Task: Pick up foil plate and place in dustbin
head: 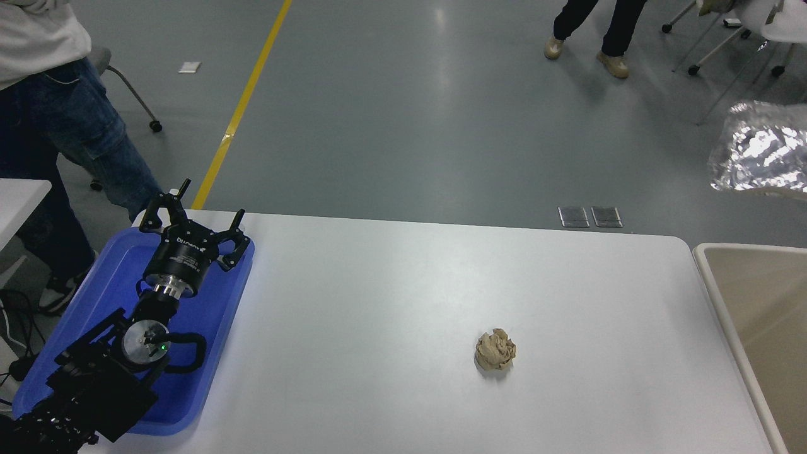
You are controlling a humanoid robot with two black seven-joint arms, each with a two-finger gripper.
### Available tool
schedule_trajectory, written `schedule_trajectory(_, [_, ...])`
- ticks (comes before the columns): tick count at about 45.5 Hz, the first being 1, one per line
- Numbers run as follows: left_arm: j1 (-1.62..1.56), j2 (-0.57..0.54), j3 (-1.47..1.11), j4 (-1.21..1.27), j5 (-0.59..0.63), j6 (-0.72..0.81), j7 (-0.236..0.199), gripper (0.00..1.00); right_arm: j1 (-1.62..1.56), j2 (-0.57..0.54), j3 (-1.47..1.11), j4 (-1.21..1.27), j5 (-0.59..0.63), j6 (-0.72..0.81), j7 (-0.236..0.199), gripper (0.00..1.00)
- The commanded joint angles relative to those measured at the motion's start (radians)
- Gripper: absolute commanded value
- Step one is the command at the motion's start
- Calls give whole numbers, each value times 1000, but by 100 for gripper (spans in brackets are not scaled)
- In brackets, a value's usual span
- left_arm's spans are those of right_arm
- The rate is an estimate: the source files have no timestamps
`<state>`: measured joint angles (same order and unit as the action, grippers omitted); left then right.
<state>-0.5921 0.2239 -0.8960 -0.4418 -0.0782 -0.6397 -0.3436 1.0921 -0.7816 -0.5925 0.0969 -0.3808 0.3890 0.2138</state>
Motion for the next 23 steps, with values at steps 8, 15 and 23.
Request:
schedule_trajectory(8, [0, 0, -1, 0, 0, 0, 0, 100, -276, 13, 72, -82, 148, -194, -65, 0])
schedule_trajectory(15, [0, 0, 0, 0, 0, 0, 0, 100, -385, 28, 178, -82, 149, -217, -76, 0])
schedule_trajectory(23, [0, 0, -1, 0, 0, 0, 0, 100, -480, 64, 253, -82, 151, -255, -76, 0])
